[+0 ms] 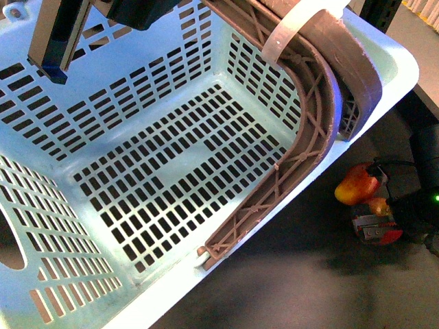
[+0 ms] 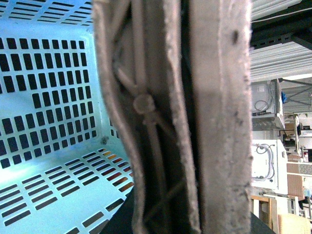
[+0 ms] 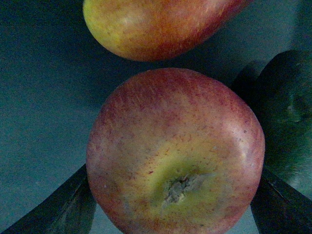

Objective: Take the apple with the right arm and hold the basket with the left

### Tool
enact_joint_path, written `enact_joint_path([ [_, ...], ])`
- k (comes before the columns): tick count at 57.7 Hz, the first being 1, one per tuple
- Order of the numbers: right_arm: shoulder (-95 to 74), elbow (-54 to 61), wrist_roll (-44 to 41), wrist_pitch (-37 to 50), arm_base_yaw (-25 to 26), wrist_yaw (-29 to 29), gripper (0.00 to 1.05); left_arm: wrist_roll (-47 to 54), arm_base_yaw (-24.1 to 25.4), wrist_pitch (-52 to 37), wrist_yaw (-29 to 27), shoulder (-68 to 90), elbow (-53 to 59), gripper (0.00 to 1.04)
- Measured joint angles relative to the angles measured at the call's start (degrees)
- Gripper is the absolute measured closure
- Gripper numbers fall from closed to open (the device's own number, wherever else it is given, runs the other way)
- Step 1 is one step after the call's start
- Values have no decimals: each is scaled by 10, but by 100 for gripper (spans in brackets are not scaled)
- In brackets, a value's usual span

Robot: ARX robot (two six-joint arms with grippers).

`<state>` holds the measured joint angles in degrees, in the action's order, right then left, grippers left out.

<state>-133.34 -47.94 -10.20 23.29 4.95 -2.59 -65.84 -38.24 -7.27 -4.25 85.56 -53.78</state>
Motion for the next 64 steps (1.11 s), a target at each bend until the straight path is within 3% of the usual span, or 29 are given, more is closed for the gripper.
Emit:
enact_joint_path([
  [21,214,105,-19,15,26,32,30,0,0,0,0,0,0,90],
  [35,504,143,9,-65,17,75,30,0,0,0,0,0,0,90],
  [46,676,105,92,-105,-83,60,30,0,0,0,0,0,0,90],
  [54,657,91,108,-101,-177,19,30,0,0,0,0,0,0,90],
  [64,602,91,112,-76,-242,-3,31,0,0,0,0,0,0,90],
])
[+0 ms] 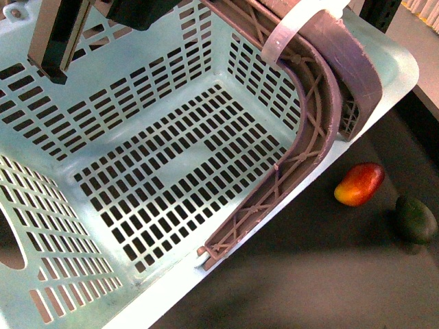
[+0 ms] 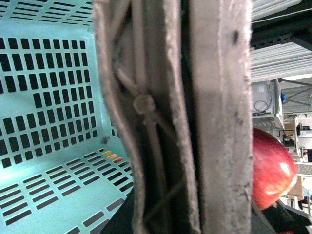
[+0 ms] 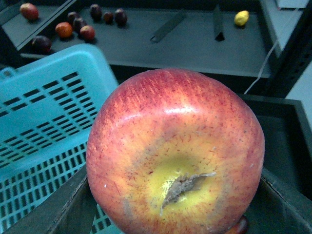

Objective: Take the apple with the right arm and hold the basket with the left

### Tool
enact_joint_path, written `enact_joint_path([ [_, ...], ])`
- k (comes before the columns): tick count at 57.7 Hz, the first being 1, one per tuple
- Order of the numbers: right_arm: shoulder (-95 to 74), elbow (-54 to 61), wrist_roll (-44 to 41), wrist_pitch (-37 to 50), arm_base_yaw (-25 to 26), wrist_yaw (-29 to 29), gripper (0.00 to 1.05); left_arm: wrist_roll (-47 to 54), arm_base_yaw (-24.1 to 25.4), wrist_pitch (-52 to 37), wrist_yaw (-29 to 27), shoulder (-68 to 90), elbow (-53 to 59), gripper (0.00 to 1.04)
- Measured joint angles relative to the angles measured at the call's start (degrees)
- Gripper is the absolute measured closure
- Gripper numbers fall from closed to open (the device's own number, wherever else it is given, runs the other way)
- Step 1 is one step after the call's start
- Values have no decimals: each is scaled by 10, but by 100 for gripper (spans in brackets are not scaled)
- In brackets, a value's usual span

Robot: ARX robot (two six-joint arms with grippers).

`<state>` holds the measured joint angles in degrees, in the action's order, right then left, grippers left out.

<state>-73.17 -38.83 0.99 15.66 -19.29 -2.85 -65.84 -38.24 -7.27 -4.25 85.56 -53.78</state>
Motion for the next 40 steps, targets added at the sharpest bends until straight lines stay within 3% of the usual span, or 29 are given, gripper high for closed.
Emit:
enact_joint_path([
  [11,-49,1,14,15,-36,-10,29,0,0,0,0,0,0,90],
  [18,-46,3,20,16,-44,-23,7,0,0,0,0,0,0,90],
  [24,-5,21,18,30,-26,-63,9,1,0,0,2,0,0,90],
  [32,114,90,-7,33,40,-133,9,4,0,0,-6,1,0,90],
  [37,144,158,-6,180,63,-95,26,5,0,0,-1,1,0,90],
  [40,163,195,-7,214,76,-82,38,2,0,0,2,1,0,90],
])
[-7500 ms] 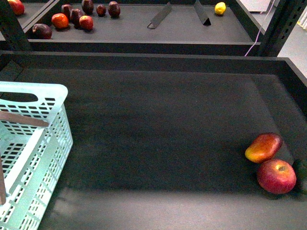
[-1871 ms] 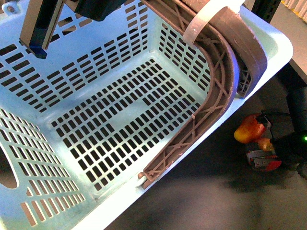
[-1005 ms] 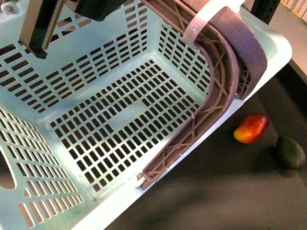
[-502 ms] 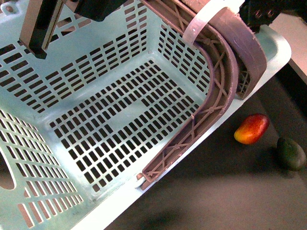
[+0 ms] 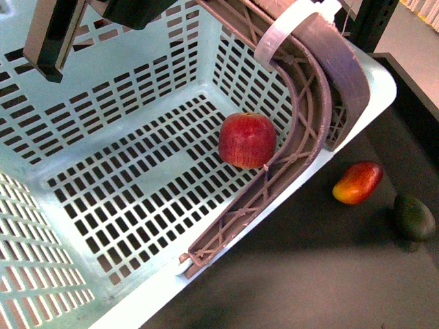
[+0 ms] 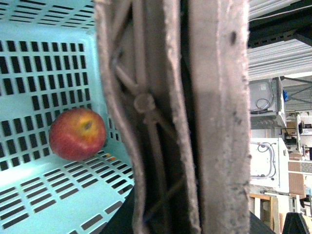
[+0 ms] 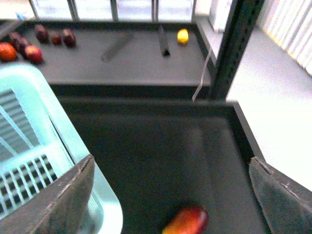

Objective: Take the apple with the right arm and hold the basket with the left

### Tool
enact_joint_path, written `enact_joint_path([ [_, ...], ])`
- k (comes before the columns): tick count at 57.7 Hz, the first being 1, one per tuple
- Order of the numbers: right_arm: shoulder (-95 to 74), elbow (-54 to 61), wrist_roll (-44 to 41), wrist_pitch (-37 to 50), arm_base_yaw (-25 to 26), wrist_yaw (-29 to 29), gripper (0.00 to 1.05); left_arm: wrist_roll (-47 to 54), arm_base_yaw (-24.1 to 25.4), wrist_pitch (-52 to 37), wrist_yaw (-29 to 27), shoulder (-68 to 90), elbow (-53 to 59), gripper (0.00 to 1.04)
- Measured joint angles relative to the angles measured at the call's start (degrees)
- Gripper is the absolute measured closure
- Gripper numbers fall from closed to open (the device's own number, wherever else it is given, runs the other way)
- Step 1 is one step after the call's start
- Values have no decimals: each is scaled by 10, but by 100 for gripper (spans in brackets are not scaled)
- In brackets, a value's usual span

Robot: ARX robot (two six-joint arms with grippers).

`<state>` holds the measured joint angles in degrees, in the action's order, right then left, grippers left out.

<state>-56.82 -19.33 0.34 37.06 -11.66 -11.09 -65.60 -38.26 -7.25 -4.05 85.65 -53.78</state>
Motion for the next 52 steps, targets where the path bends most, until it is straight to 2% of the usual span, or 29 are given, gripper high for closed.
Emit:
enact_joint_path([
  [4,28,36,0,4,16,15,54,0,0,0,1,0,0,90],
  [12,65,70,0,4,34,33,74,0,0,0,0,0,0,90],
  [20,113,106,0,-8,54,50,102,0,0,0,-4,0,0,90],
  [26,143,122,-2,-21,64,62,103,0,0,0,-4,0,0,90],
  [30,169,135,-2,-36,99,106,103,0,0,0,-3,0,0,90],
  [33,191,144,-2,-49,113,105,103,-1,0,0,0,0,0,90],
  [52,282,171,-2,-111,115,110,103,0,0,0,-5,0,0,90],
])
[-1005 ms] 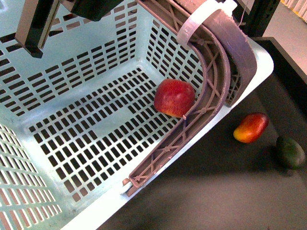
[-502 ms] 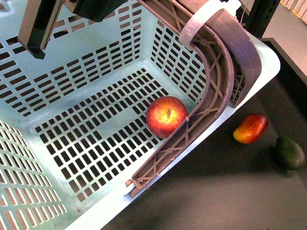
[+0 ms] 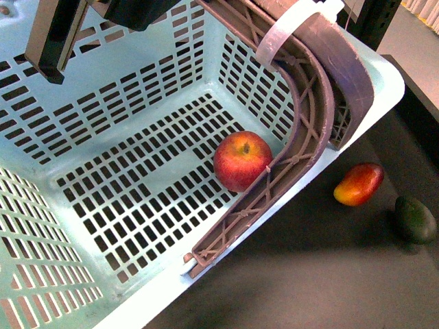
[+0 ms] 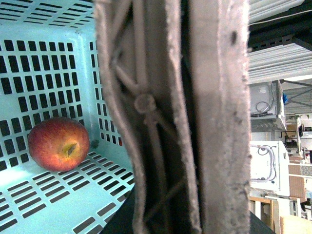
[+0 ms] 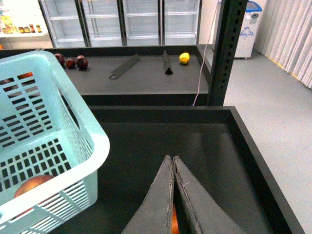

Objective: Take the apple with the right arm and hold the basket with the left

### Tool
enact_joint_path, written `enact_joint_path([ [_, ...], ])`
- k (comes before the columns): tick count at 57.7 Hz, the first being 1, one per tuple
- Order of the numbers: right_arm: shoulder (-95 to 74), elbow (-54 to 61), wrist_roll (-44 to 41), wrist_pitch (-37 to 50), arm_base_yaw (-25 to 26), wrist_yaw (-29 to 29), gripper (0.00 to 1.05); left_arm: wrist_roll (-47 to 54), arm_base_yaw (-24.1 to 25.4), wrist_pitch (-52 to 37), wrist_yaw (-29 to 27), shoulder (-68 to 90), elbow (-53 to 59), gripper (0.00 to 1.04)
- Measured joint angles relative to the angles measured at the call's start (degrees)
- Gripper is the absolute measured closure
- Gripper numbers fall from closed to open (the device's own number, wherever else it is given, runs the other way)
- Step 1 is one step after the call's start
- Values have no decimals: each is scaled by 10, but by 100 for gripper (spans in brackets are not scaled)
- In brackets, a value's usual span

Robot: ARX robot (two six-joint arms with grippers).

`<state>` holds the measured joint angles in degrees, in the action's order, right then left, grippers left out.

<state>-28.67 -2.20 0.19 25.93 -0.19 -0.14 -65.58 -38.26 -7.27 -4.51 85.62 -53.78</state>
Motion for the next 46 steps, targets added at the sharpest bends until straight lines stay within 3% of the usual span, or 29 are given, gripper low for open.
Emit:
enact_joint_path([
  [6,11,12,0,13,0,-1,103,0,0,0,2,0,0,90],
  [46,163,12,0,-134,0,0,103,-1,0,0,3,0,0,90],
])
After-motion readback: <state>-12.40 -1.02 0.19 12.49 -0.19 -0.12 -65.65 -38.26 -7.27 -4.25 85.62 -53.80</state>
